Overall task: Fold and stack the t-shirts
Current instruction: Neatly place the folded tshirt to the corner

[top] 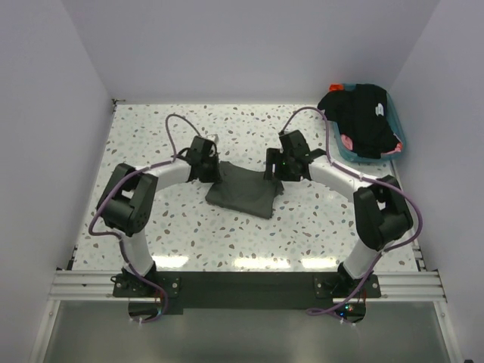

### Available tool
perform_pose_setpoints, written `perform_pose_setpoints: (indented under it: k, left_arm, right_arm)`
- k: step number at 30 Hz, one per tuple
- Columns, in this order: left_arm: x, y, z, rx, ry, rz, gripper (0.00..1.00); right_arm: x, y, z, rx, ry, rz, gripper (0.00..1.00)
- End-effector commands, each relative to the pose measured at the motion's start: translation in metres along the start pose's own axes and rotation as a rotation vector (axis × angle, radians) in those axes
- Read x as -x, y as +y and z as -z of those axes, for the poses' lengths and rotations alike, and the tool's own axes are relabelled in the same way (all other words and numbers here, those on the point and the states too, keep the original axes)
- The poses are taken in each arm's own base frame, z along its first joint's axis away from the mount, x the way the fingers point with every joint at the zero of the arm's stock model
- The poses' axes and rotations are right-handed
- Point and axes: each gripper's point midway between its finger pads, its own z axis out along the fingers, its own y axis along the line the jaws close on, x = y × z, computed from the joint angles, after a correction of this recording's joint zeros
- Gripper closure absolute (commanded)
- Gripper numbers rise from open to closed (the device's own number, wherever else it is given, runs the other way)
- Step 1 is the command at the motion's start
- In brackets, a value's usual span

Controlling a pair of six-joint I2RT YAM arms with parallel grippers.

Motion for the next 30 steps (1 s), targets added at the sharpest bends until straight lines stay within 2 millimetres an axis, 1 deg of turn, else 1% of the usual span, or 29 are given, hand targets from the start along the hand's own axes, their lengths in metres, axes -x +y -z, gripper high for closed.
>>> perform_pose_setpoints:
  k: [1, 2, 3, 4, 5, 6, 7, 8, 9, 11, 12, 14, 15, 17, 18, 20, 21, 23, 24, 25, 26, 27, 29, 30]
  left_arm:
    - [-0.022, 0.059, 0.013, 0.118, 0.053, 0.243, 1.0]
    - [-0.019, 0.071, 0.019, 0.144, 0.032, 0.322, 1.0]
    - [-0.02, 0.083, 0.03, 0.169, 0.003, 0.371, 1.0]
    - [-0.016, 0.109, 0.039, 0.206, -0.027, 0.452, 1.0]
    - [-0.018, 0.121, 0.047, 0.23, -0.05, 0.535, 1.0]
    - [-0.026, 0.132, 0.06, 0.248, -0.07, 0.587, 1.0]
    - [-0.026, 0.156, 0.07, 0.281, -0.101, 0.686, 1.0]
    - [-0.036, 0.169, 0.083, 0.323, -0.127, 0.728, 1.0]
    - [-0.045, 0.195, 0.097, 0.381, -0.14, 0.816, 1.0]
    - [-0.059, 0.215, 0.117, 0.445, -0.185, 0.912, 1.0]
    - [-0.07, 0.233, 0.13, 0.496, -0.197, 0.982, 1.0]
    - [-0.086, 0.245, 0.148, 0.539, -0.235, 1.065, 1.0]
    - [-0.091, 0.26, 0.159, 0.564, -0.267, 1.127, 1.0]
    - [-0.099, 0.271, 0.175, 0.585, -0.316, 1.18, 1.0]
    - [-0.107, 0.285, 0.186, 0.62, -0.338, 1.236, 1.0]
    - [-0.113, 0.295, 0.198, 0.622, -0.366, 1.28, 1.0]
    - [-0.123, 0.307, 0.208, 0.652, -0.387, 1.337, 1.0]
    - [-0.133, 0.316, 0.216, 0.665, -0.404, 1.377, 1.0]
    - [-0.141, 0.325, 0.224, 0.687, -0.424, 1.417, 1.0]
    - [-0.147, 0.328, 0.226, 0.701, -0.431, 1.437, 1.0]
    - [-0.153, 0.327, 0.225, 0.682, -0.431, 1.459, 1.0]
    - [-0.16, 0.333, 0.23, 0.692, -0.45, 1.492, 1.0]
    - [-0.168, 0.333, 0.231, 0.685, -0.464, 1.522, 1.0]
    - [-0.174, 0.337, 0.236, 0.694, -0.482, 1.548, 1.0]
  right_arm:
    - [0.018, 0.011, 0.019, 0.034, -0.058, 0.003, 0.27]
    - [0.019, 0.012, 0.02, 0.036, -0.062, 0.005, 0.27]
    - [0.019, 0.011, 0.02, 0.034, -0.06, 0.005, 0.27]
    - [0.019, 0.012, 0.021, 0.038, -0.063, 0.006, 0.27]
    - [0.019, 0.012, 0.021, 0.039, -0.062, 0.007, 0.27]
    - [0.018, 0.013, 0.021, 0.043, -0.061, 0.008, 0.27]
    - [0.019, 0.013, 0.022, 0.046, -0.062, 0.005, 0.27]
    - [0.019, 0.014, 0.023, 0.052, -0.064, 0.006, 0.28]
    - [0.018, 0.014, 0.022, 0.052, -0.063, 0.006, 0.27]
    - [0.018, 0.015, 0.023, 0.058, -0.061, 0.005, 0.27]
    - [0.017, 0.015, 0.022, 0.06, -0.06, 0.006, 0.27]
    - [0.017, 0.017, 0.022, 0.067, -0.056, 0.006, 0.27]
    - [0.015, 0.018, 0.021, 0.075, -0.052, 0.004, 0.27]
    - [0.015, 0.019, 0.022, 0.085, -0.051, 0.003, 0.28]
    - [0.014, 0.019, 0.022, 0.088, -0.049, 0.004, 0.28]
    - [0.012, 0.019, 0.023, 0.092, -0.048, 0.006, 0.28]
    - [0.011, 0.019, 0.024, 0.093, -0.048, 0.006, 0.28]
    - [0.008, 0.02, 0.024, 0.103, -0.046, 0.005, 0.28]
    - [0.006, 0.02, 0.023, 0.105, -0.038, 0.007, 0.28]
    - [0.004, 0.022, 0.022, 0.108, -0.035, 0.011, 0.28]
    - [0.001, 0.024, 0.021, 0.11, -0.028, 0.015, 0.28]
    - [0.0, 0.025, 0.021, 0.112, -0.025, 0.02, 0.28]
    - [-0.004, 0.029, 0.018, 0.114, -0.015, 0.031, 0.28]
    - [-0.005, 0.031, 0.018, 0.118, -0.014, 0.037, 0.28]
